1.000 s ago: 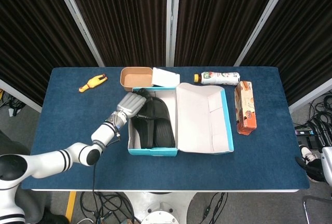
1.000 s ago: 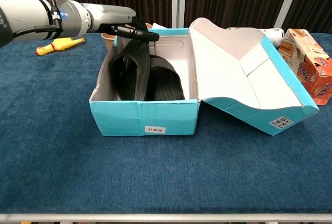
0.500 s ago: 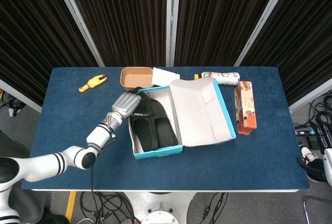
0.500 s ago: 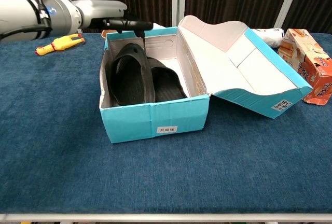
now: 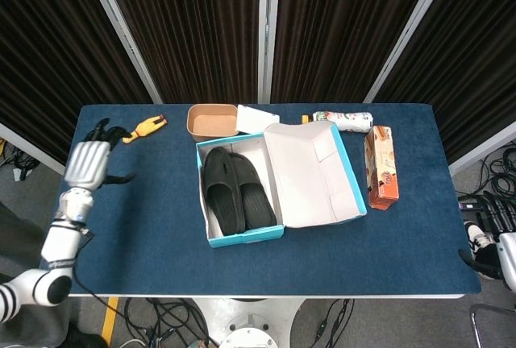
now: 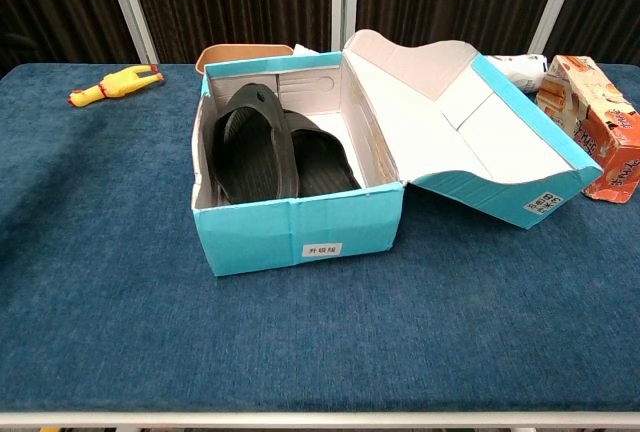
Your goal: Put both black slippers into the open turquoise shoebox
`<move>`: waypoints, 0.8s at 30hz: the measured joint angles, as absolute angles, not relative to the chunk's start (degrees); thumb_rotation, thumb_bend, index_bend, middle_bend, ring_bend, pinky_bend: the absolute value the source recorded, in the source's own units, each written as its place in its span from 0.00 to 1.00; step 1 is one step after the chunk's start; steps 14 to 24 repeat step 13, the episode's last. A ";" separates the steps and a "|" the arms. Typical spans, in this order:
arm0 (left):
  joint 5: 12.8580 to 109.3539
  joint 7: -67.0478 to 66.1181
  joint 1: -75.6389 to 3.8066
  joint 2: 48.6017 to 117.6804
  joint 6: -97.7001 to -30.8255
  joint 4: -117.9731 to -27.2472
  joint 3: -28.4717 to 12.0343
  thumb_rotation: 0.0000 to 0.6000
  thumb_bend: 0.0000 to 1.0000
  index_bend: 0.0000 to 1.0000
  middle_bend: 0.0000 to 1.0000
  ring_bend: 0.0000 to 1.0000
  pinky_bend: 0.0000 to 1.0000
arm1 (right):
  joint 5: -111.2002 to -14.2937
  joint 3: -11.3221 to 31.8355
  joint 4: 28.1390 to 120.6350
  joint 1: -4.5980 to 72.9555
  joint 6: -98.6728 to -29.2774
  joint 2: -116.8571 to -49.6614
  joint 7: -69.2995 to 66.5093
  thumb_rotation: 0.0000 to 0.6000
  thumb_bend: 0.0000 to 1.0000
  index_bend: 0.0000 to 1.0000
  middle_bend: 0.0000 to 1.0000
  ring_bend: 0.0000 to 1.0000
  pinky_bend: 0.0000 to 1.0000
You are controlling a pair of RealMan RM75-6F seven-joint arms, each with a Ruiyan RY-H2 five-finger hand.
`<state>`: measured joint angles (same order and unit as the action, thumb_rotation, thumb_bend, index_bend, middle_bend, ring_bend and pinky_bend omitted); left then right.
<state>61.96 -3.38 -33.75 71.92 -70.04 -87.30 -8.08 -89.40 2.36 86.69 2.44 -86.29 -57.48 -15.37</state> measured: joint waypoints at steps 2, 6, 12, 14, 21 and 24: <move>62.62 -3.05 -29.41 70.87 -74.08 -87.67 -6.35 1.00 0.00 0.27 0.21 0.03 0.17 | -90.30 2.11 86.13 3.19 -85.57 -58.41 -15.64 1.00 0.09 0.00 0.03 0.00 0.00; 64.08 -2.01 -22.25 69.18 -80.08 -88.82 -3.36 1.00 0.00 0.27 0.21 0.03 0.17 | -91.31 2.03 86.21 3.76 -85.71 -59.23 -14.99 1.00 0.09 0.00 0.03 0.00 0.00; 67.39 -0.97 -14.35 67.89 -87.46 -91.41 -0.38 1.00 0.00 0.27 0.21 0.03 0.17 | -91.44 1.98 88.52 3.05 -87.39 -59.24 -11.96 1.00 0.09 0.00 0.03 0.00 0.00; 67.99 -0.89 -13.52 67.78 -88.21 -91.97 -0.07 1.00 0.00 0.27 0.21 0.03 0.17 | -91.33 1.92 89.00 2.77 -87.70 -59.23 -11.49 1.00 0.09 0.00 0.03 0.00 0.00; 67.99 -0.89 -13.52 67.78 -88.21 -91.97 -0.07 1.00 0.00 0.27 0.21 0.03 0.17 | -91.33 1.92 89.00 2.77 -87.70 -59.23 -11.49 1.00 0.09 0.00 0.03 0.00 0.00; 67.99 -0.89 -13.52 67.78 -88.21 -91.97 -0.07 1.00 0.00 0.27 0.21 0.03 0.17 | -91.33 1.92 89.00 2.77 -87.70 -59.23 -11.49 1.00 0.09 0.00 0.03 0.00 0.00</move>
